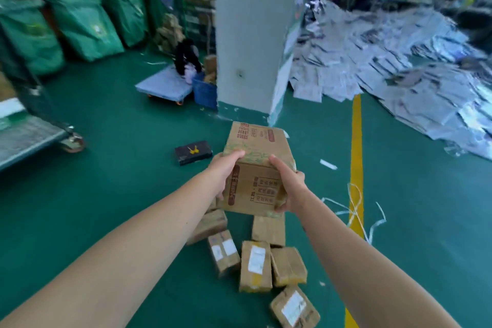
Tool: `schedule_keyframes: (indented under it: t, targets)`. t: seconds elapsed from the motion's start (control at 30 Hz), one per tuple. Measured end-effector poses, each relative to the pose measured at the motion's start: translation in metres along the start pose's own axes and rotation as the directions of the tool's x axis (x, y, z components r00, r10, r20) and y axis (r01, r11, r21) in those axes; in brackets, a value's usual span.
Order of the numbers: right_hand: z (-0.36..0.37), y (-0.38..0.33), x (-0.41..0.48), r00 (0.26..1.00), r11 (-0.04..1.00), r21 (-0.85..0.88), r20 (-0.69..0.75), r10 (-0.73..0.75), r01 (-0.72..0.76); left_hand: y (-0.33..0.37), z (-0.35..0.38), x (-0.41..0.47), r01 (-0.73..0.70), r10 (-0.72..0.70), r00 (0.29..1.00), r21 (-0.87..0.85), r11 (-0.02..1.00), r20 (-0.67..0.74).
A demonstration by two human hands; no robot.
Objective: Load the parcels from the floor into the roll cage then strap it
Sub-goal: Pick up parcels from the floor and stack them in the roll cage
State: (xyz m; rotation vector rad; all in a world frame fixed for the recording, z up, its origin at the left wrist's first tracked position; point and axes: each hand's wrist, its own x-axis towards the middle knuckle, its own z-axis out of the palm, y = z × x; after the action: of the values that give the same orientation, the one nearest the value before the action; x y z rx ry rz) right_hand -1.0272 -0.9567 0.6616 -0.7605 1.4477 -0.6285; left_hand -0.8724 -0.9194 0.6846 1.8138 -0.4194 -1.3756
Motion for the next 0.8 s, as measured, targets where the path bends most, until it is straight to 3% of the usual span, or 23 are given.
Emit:
schedule_keyframes:
  t: [0.23,0.5,0.8]
  targets:
    - [0.129,-0.035,-0.02,0.966,0.992,-0.088,0.25,-0.067,0.092,0.022,-0.127,-0.021,-0.09,0.053,0.969,-0.143,0.986,-0.242]
    - [0.271,-0.043,-0.036,0.873,0.961,-0.206,0.484,-0.063,0.184,0.017,-0.25,-0.021,-0.165,0.015,0.882,-0.278,0.946,-0.47]
    - [0.475,-0.071,-0.035,0.687,0.898,-0.289,0.727,-0.019,0.331,0.048,-0.41,0.01,-0.252,-0.096,0.736,-0.403,0.88,-0.67]
